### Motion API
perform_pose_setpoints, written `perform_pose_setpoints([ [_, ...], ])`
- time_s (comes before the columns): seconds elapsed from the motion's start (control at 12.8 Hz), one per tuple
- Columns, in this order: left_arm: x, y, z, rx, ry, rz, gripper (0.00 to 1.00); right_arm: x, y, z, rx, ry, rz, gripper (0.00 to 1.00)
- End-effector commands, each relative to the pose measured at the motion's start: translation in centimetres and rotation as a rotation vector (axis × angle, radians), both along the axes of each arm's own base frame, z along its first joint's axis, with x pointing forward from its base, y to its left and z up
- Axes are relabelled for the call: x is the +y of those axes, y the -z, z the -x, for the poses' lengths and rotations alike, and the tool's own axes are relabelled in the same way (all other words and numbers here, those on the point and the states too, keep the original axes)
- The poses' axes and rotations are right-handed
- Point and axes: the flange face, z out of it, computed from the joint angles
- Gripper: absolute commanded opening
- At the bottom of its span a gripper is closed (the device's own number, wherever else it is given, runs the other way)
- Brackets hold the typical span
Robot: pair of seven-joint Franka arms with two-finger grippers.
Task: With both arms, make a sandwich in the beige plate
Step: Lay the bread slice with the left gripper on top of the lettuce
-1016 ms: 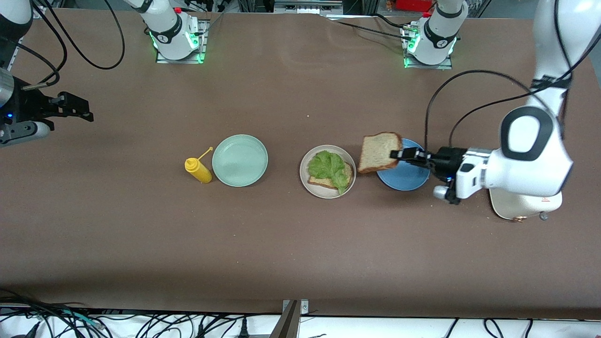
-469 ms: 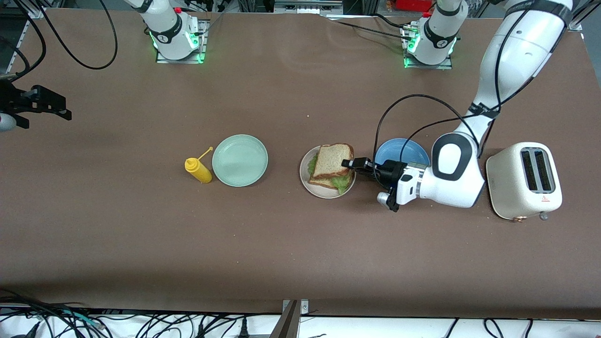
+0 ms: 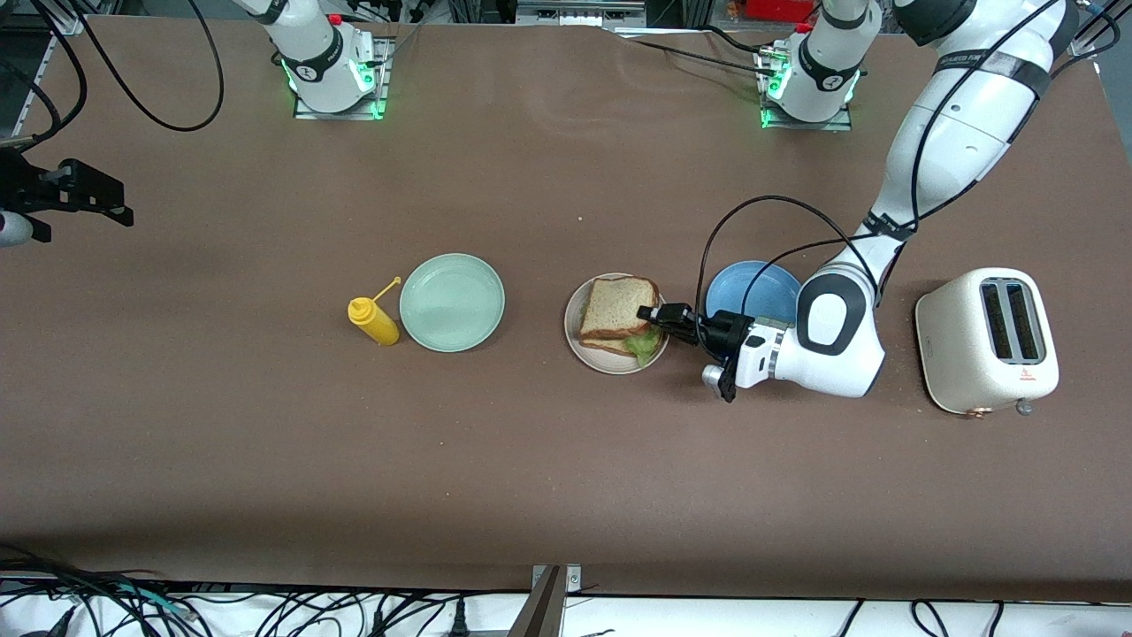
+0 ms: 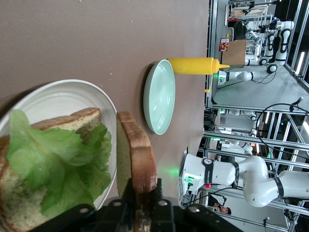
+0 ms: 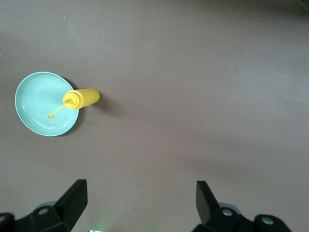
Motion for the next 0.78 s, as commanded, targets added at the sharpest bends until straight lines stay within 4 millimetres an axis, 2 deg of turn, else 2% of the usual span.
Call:
perform_pose_setpoints([
  [0.0, -0.2, 0.0, -0.4, -0.024, -0.021, 0.025, 1.00, -0.1, -0.8, 0.0, -0.008, -0.007, 0.025, 1.00],
  [0.31, 1.4, -0.7, -1.2, -0.071, -0.004, -0.029, 1.00, -0.5, -0.8, -0.1, -0.016, -0.007, 0.024, 1.00],
  [0.7, 4.2, -3.7, -2.3, -0.185, 0.075, -0.165, 1.00, -0.4, -0.9, -0.1, -0.021, -0.007, 0.019, 1.00],
])
